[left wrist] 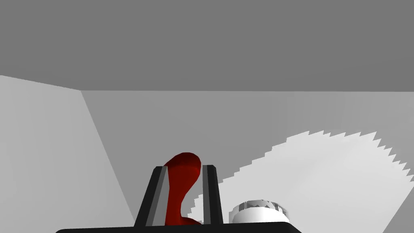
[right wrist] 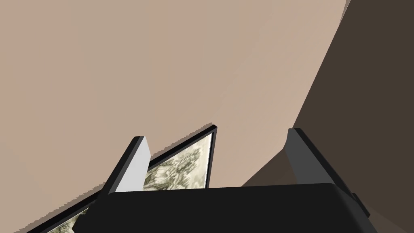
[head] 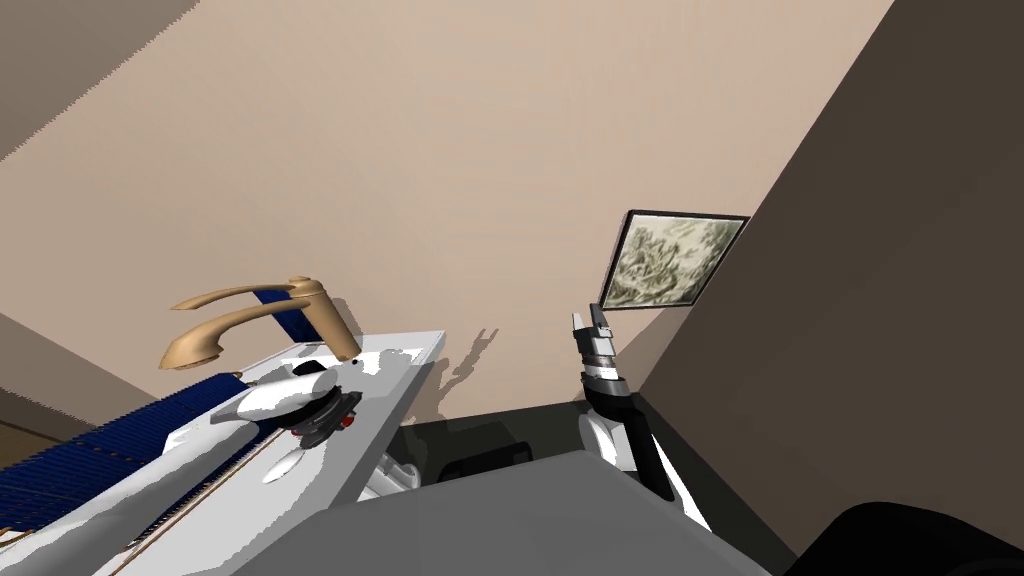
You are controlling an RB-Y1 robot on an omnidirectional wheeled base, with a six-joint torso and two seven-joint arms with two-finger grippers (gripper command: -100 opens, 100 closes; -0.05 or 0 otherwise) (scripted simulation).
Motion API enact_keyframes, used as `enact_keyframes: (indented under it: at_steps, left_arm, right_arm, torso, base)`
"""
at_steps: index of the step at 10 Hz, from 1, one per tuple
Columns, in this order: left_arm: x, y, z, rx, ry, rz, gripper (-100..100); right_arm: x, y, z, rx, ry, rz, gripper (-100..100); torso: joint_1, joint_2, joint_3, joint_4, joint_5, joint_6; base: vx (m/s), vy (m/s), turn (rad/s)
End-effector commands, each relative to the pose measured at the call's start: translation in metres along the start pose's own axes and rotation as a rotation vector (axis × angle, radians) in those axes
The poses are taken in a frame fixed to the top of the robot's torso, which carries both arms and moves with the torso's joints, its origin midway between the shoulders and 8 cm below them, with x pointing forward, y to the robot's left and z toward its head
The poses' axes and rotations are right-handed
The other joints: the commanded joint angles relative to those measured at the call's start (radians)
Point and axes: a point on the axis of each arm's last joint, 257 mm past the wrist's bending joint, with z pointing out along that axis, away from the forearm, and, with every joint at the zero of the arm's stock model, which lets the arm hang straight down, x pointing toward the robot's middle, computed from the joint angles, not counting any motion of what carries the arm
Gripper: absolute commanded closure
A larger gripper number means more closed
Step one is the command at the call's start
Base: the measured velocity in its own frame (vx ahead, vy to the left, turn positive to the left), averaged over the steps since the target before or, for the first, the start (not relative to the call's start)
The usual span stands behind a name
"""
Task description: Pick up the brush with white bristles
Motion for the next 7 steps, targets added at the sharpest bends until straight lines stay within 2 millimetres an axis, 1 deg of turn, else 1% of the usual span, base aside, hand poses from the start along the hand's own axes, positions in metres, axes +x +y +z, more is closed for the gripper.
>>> enact_keyframes:
  at_steps: [1,5,6,7]
  left_arm:
    - [0.002,-0.004,-0.008,-0.004,-0.007,-0.006,100]
    - [0.01,-0.013,-0.028,-0.012,-0.027,-0.01,100]
    - [0.009,-0.014,-0.025,-0.009,-0.024,-0.007,100]
    - [0.009,-0.014,-0.026,-0.009,-0.025,-0.01,0]
  right_arm:
    - [0.0,0.0,0.0,0.0,0.0,0.0,0]
    - [0.0,0.0,0.0,0.0,0.0,0.0,0]
    - [0.0,0.0,0.0,0.0,0.0,0.0,0]
    - [0.0,0.0,0.0,0.0,0.0,0.0,0]
  torso:
    - [0.0,0.0,0.0,0.0,0.0,0.0]
    - [-0.002,0.0,0.0,0.0,-0.001,0.0]
    - [-0.002,-0.001,-0.001,0.0,-0.001,0.0]
    - [-0.005,0.0,0.0,-0.001,-0.001,0.0]
  base:
    - [0.031,0.101,0.019]
    - [0.027,0.092,0.02]
    - [0.016,0.04,-0.005]
    - [0.003,0.008,-0.002]
